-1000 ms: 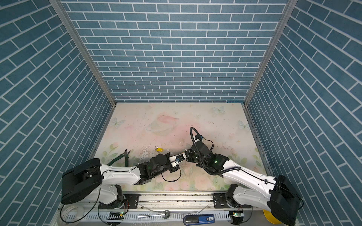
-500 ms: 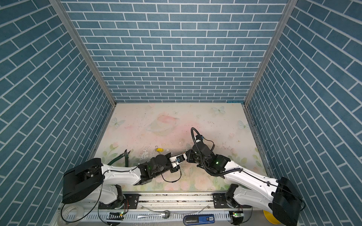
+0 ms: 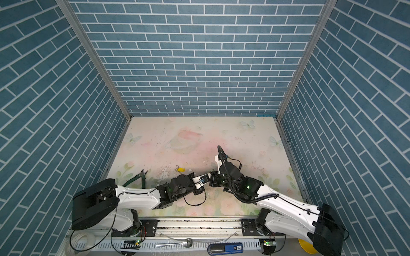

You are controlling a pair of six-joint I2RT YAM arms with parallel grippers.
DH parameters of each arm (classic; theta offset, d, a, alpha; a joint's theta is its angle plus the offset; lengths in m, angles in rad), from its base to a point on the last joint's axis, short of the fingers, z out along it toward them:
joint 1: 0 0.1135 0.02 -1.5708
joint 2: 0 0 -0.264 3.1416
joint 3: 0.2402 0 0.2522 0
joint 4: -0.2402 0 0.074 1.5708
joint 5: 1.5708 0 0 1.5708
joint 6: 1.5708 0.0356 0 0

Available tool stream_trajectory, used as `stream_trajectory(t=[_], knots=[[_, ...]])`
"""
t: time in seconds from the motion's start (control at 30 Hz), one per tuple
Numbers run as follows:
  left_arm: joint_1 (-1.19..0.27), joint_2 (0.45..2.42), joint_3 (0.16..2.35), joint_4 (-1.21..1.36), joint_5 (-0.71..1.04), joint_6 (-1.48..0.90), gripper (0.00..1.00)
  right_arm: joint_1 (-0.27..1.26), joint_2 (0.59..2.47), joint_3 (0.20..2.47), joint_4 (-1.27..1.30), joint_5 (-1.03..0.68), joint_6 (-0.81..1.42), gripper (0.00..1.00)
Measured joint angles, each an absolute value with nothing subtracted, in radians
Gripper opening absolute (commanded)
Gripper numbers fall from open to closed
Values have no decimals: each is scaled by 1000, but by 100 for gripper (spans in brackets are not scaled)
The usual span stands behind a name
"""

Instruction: Put the keys on the keyring

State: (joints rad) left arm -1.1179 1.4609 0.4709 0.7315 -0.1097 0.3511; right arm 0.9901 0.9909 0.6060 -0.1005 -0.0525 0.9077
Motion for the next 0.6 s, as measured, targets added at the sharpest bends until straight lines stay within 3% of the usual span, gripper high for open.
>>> stream_trajectory(t=[0.6], knots=[[-1120, 1419, 477, 742, -128, 301, 0, 993, 883, 529, -160, 27, 892, 36]])
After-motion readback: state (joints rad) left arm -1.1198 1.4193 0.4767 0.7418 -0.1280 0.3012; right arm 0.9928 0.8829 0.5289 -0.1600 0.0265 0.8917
